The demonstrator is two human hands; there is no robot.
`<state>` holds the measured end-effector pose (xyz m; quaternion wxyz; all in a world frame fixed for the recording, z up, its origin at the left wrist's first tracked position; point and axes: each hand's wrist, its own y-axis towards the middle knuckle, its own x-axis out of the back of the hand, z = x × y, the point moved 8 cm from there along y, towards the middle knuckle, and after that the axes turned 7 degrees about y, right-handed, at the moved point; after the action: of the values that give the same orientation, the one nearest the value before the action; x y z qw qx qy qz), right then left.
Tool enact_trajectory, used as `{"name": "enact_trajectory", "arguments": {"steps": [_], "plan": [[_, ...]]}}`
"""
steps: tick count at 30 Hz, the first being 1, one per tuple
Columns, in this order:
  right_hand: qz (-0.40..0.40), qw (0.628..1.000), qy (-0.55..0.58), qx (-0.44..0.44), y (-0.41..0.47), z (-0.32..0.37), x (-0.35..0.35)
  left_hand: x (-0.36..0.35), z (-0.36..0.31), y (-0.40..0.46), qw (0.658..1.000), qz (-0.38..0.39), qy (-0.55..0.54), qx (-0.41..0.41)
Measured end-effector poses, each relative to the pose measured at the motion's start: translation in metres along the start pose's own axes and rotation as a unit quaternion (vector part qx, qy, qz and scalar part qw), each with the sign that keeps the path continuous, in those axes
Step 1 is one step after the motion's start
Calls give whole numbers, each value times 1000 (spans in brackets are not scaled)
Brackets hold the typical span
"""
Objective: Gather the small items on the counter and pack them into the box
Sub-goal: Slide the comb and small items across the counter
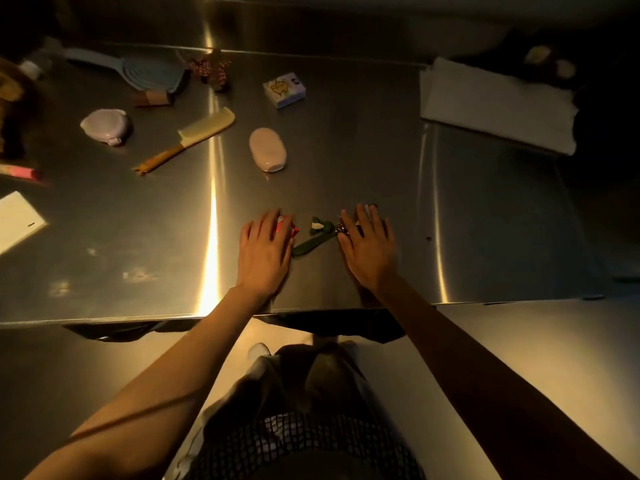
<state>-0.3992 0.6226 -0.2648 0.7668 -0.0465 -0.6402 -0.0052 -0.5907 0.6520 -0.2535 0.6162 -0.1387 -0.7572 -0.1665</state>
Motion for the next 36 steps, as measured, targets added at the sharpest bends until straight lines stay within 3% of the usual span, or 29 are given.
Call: {"name": "enact_trajectory", "arguments": {"steps": [11, 26, 36], "plan": [[18, 999, 38, -6, -23, -144, 28, -26, -148, 37, 1000, -21, -14, 6], [-1, 990, -7, -140, -50, -307, 53, -66, -311, 102, 994, 11, -16, -109], [-3, 994, 9, -108, -48, -404, 76, -87, -404, 130, 996, 21, -14, -81]]}}
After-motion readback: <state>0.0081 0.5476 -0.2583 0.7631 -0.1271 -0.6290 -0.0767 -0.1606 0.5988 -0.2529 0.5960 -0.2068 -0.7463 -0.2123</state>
